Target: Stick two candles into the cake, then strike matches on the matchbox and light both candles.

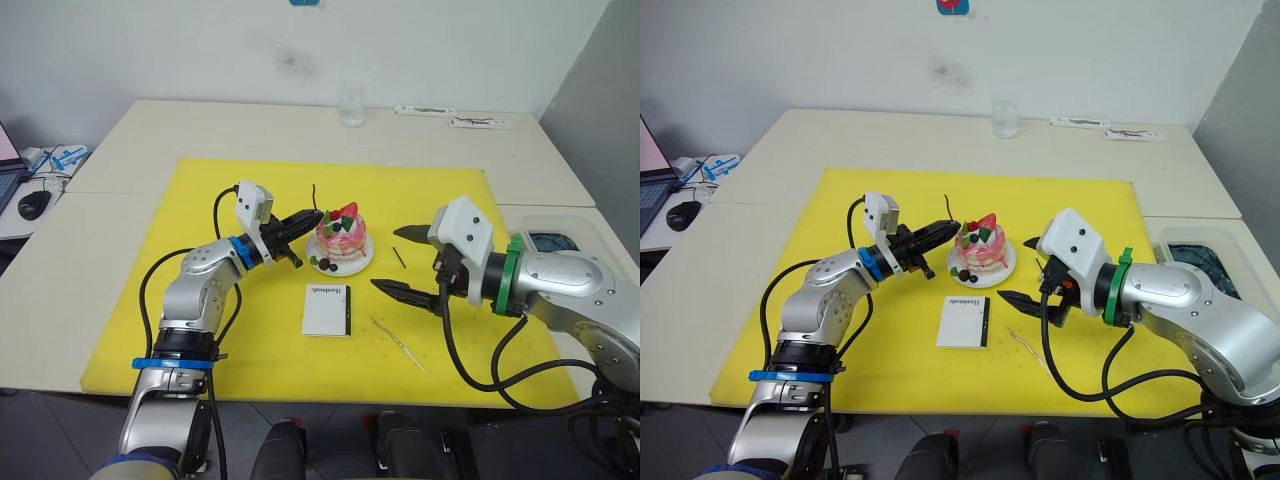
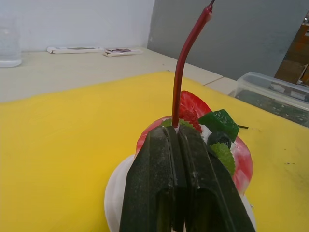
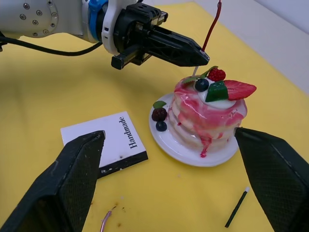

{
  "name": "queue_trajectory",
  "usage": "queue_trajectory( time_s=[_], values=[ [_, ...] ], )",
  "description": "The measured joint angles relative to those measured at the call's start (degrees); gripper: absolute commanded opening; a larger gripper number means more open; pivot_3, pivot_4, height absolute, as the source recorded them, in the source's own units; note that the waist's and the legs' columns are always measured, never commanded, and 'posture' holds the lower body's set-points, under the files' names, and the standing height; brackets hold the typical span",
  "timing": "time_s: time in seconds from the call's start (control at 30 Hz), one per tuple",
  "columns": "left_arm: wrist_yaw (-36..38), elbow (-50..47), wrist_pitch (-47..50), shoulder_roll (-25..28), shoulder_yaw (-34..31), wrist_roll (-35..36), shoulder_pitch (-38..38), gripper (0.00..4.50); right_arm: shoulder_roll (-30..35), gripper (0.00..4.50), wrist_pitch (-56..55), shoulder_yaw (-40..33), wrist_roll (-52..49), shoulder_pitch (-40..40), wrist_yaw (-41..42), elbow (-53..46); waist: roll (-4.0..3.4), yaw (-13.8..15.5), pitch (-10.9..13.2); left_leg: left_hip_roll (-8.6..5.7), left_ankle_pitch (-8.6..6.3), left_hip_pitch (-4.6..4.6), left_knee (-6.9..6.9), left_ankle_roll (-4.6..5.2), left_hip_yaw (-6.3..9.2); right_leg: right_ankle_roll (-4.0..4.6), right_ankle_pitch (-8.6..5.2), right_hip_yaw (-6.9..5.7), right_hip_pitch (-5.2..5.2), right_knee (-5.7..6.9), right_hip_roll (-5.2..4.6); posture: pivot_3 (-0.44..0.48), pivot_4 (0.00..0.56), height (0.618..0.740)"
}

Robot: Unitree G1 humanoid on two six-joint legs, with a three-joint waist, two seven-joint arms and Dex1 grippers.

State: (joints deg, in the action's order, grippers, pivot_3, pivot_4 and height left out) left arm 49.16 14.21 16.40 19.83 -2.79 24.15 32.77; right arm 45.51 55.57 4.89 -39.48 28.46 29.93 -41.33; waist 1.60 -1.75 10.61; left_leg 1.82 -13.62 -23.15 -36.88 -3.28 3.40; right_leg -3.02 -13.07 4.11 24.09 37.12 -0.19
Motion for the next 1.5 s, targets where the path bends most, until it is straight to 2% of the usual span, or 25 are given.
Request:
queue_trajectory(
  time_s=[0.57,0.67,1.03,1.17,1.27,1.4,1.5],
  values=[
    [-1.09,1.60,-3.10,-1.96,0.05,-1.07,-1.29,0.00,-0.13,4.47,0.00,0.00,0.06,-0.01,0.06,-0.02,0.00,-0.02,-0.01,0.00,0.00,0.08,-0.02,0.01,0.00,-0.02,0.01,0.01,-0.07,0.03,0.00,0.000,0.150,0.740],
    [-1.54,1.38,-2.46,-1.93,-0.37,-0.60,-1.29,0.81,-0.13,4.50,0.00,0.00,0.06,-0.06,0.05,-0.04,0.00,-0.02,-0.01,0.00,0.00,0.08,-0.02,0.00,0.00,-0.02,0.01,0.01,-0.07,0.03,0.00,0.000,0.150,0.740],
    [-5.53,-9.57,5.14,2.84,-5.61,3.08,-3.51,4.44,-0.88,4.50,0.00,-0.51,0.00,-0.85,-0.06,-0.26,0.00,-0.07,0.00,0.00,0.00,0.08,-0.01,0.00,0.00,-0.02,0.02,0.01,-0.05,0.03,0.00,0.000,0.150,0.740],
    [-5.06,-17.06,9.10,7.65,-6.54,5.08,-6.08,4.47,-0.99,4.50,-0.03,-2.18,-0.12,-1.25,0.01,-0.27,0.00,-0.11,0.00,0.01,0.00,0.08,0.03,0.00,0.00,0.00,0.00,0.01,-0.03,0.03,0.00,0.000,0.150,0.740],
    [0.02,-25.00,13.07,15.97,-6.25,6.85,-11.03,4.47,0.05,4.50,-0.05,-5.27,-1.01,-4.77,0.80,-1.67,-0.01,-0.13,0.00,0.03,0.00,0.09,0.12,0.00,-0.03,0.09,-0.06,0.02,-0.01,0.01,0.00,0.000,0.150,0.740],
    [9.30,-35.57,17.79,25.89,-3.53,10.38,-19.15,4.47,4.04,4.50,-0.11,-10.34,-2.13,-13.94,2.77,-5.22,-0.01,0.18,0.00,0.03,-0.01,0.07,0.17,-0.01,-0.03,0.31,-0.25,-0.02,-0.02,-0.04,-0.04,0.000,0.150,0.740],
    [13.61,-42.62,20.05,28.91,-1.13,13.77,-22.87,4.47,6.18,4.50,-0.05,-12.98,-2.01,-23.39,3.61,-8.12,0.00,0.31,0.00,0.03,-0.01,0.09,0.12,-0.01,-0.05,0.44,-0.36,-0.01,-0.04,-0.04,-0.06,0.000,0.150,0.740]
  ],
)
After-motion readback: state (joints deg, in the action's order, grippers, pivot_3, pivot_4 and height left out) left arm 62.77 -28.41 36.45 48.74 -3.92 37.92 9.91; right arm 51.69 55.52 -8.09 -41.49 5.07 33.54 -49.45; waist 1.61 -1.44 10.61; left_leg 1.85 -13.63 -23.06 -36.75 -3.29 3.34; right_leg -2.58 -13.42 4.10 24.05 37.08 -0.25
